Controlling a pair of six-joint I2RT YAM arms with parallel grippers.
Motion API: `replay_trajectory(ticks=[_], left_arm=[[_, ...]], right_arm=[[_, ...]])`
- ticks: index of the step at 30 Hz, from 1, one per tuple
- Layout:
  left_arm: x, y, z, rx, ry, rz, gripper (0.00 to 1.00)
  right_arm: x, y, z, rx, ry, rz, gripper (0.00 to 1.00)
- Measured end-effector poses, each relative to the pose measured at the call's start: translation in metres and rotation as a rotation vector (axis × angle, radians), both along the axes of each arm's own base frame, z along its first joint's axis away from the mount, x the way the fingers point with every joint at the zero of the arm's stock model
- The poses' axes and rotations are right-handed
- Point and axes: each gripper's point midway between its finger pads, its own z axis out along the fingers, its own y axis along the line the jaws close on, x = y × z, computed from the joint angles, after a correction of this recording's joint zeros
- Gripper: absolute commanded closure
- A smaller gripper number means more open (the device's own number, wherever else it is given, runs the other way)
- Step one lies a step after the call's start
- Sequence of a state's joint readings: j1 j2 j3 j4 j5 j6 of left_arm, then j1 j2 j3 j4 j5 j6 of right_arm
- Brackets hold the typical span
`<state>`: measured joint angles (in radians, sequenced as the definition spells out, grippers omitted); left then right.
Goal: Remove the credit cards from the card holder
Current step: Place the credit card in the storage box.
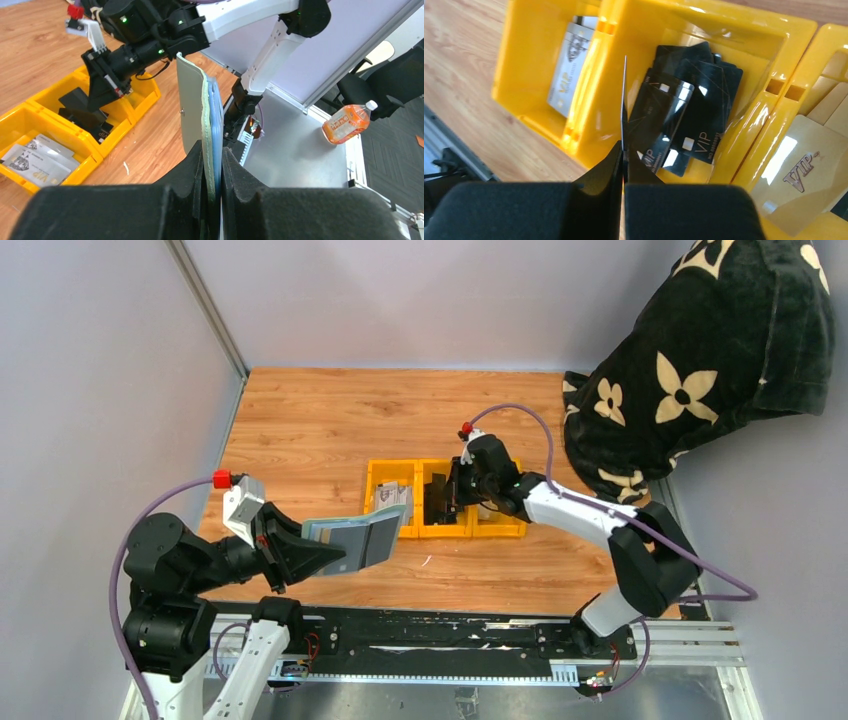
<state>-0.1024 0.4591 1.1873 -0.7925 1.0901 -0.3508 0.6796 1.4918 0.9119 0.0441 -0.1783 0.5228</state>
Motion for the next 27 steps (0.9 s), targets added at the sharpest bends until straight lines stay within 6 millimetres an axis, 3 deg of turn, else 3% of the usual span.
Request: replay_trajectory(ticks=[3, 7, 11, 15, 18, 21, 23, 26, 27], left_arm=[[-0.001, 0.0, 0.002, -0.001, -0.007, 0.0, 1.0], [-0.003, 0.0, 0.004, -0.002, -0.015, 0.0, 1.0], [-0.005, 0.0, 0.007, -0.006, -0.023, 0.0, 1.0], [-0.006, 0.0, 0.012, -0.021, -0.025, 0.0, 1.0], [-0.006, -0.001, 0.019, -0.042, -0.034, 0.0, 1.0], [-0.005, -0.001, 0.026, -0.065, -0.045, 0.005, 1.0], [-0.002, -0.001, 0.031, -0.084, -0.055, 0.021, 1.0], [0.005, 0.001, 0.039, -0.124, -0.081, 0.065, 1.0], [0.008, 0.002, 0.042, -0.141, -0.089, 0.086, 1.0]], right_arm=[[0.004, -0.001, -0.023, -0.048, 0.038, -0.015, 0.94], [0.007, -0.007, -0.037, -0.093, 0.048, -0.041, 0.81], [0.015, -0.016, -0.036, -0.139, 0.02, -0.084, 0.57], [0.017, -0.02, -0.019, -0.158, -0.02, -0.108, 0.5], [0.015, -0.019, 0.013, -0.139, -0.08, -0.111, 0.43], [-0.001, -0.009, 0.068, -0.033, -0.178, -0.071, 0.29], [-0.024, 0.004, 0.12, 0.128, -0.273, 0.0, 0.28], [-0.075, 0.015, 0.203, 0.452, -0.43, 0.137, 0.27], [-0.09, 0.017, 0.218, 0.528, -0.46, 0.178, 0.27]])
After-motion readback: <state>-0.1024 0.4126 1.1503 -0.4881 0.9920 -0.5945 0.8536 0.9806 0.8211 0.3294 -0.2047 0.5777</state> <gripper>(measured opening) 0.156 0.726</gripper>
